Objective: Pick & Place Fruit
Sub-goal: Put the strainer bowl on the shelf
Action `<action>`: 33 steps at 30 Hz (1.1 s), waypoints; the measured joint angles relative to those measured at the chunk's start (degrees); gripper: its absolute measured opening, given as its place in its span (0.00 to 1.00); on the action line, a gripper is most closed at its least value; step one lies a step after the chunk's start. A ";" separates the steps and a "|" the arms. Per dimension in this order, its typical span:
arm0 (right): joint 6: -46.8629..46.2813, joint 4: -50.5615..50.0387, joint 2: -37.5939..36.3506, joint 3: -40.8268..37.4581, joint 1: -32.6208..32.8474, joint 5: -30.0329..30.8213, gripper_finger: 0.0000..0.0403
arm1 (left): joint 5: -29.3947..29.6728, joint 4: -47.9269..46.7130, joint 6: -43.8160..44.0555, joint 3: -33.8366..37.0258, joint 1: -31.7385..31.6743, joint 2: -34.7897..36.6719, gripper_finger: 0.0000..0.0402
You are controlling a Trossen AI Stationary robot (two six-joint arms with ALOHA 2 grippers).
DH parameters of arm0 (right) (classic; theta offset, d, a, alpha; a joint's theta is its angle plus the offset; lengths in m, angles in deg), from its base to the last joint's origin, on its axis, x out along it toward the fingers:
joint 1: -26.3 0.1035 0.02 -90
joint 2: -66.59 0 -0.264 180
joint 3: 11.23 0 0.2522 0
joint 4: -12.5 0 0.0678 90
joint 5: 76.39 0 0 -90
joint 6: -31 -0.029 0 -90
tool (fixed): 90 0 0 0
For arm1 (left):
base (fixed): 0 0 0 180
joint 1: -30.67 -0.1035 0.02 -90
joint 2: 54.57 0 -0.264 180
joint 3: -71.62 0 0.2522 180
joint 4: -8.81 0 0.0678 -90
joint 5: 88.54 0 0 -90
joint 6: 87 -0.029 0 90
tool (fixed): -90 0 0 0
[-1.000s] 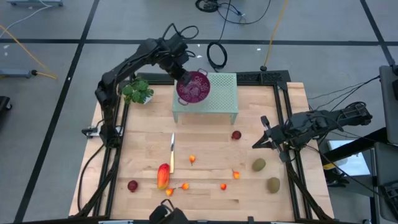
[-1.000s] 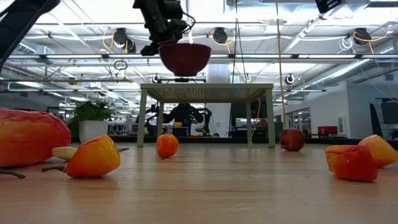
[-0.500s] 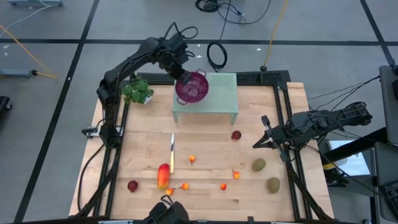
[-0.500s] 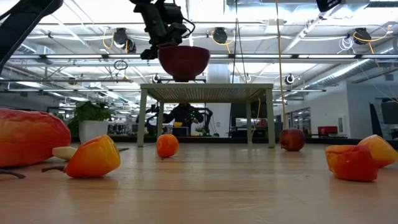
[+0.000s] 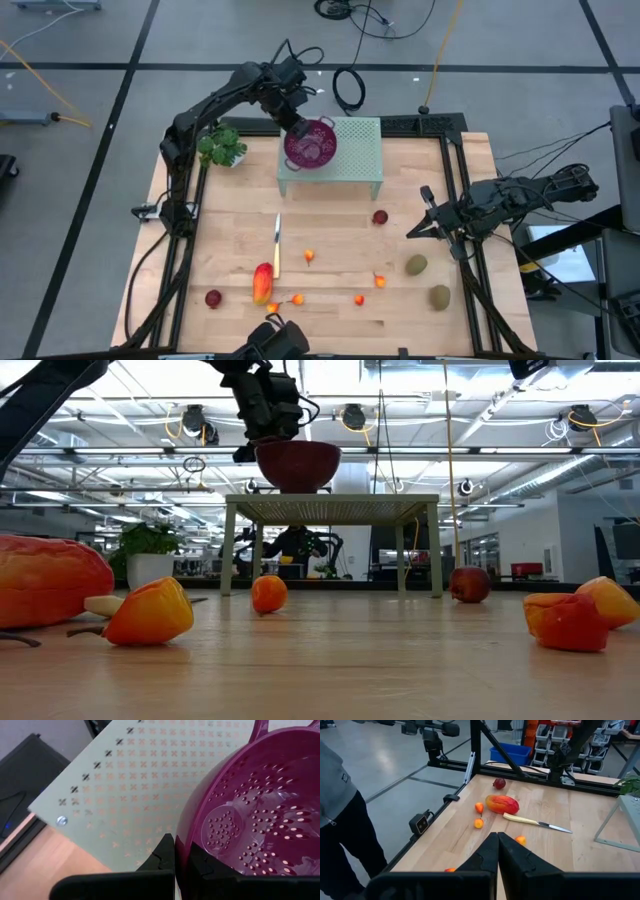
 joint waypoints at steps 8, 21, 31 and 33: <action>0.00 -0.01 0.00 0.00 0.00 0.02 0.01 | -0.01 -0.36 -1.40 0.00 -0.55 -0.19 0.00; -0.02 0.01 0.00 0.00 0.00 0.02 0.01 | -1.48 -0.38 -2.37 0.07 -0.43 -0.37 0.00; -0.32 0.08 0.02 0.00 0.00 0.01 0.01 | -2.94 0.03 -1.22 0.09 -0.27 -1.62 0.00; -1.08 0.08 0.02 0.00 0.00 0.00 0.01 | -3.39 0.05 -1.19 0.09 -0.27 -1.66 0.00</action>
